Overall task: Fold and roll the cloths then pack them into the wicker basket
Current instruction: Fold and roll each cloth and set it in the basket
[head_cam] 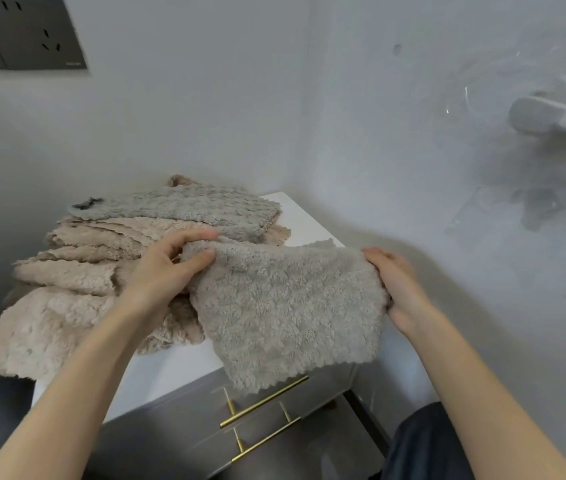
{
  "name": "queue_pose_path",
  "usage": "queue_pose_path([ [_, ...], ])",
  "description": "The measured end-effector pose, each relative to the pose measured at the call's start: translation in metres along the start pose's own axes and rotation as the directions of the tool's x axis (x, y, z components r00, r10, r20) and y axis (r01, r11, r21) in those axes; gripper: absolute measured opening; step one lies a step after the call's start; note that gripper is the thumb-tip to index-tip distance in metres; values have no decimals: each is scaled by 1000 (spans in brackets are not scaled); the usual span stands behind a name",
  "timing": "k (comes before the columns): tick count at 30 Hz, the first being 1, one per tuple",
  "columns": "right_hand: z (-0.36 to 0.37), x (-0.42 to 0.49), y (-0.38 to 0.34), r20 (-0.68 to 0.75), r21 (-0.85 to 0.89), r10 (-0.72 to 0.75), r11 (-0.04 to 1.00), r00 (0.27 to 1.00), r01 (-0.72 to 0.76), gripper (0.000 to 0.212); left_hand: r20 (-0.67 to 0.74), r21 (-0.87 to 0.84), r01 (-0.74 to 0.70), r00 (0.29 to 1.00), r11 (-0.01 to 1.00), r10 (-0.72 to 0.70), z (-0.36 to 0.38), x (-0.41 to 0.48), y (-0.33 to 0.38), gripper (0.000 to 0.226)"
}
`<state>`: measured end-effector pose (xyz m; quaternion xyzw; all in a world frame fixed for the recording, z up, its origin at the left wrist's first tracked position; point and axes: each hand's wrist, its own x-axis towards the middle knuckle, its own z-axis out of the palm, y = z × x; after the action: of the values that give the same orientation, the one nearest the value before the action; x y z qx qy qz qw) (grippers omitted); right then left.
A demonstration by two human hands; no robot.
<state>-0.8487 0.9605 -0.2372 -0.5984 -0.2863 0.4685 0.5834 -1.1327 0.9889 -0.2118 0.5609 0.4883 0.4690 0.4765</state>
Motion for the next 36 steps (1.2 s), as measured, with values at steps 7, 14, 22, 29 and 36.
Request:
queue_pose_path([
  [7,-6,-6,-2,106,13,-361,932,926,362,31,19,299,-121,993,947,121,-19,-3,4,39],
  [14,-17,-9,-4,150,-78,-435,890,888,449,38,-59,212,-143,986,967,159,-19,-7,9,24],
  [22,-27,-3,4,47,-312,-557,781,829,542,29,56,306,-193,981,932,185,-29,-13,11,40],
  [29,-26,-6,4,52,-449,-686,634,726,630,12,-56,588,-312,905,746,422,-22,-14,9,15],
  [36,-22,-10,-8,-36,-120,-636,768,771,629,23,6,-46,-174,985,984,175,-17,-18,15,28],
])
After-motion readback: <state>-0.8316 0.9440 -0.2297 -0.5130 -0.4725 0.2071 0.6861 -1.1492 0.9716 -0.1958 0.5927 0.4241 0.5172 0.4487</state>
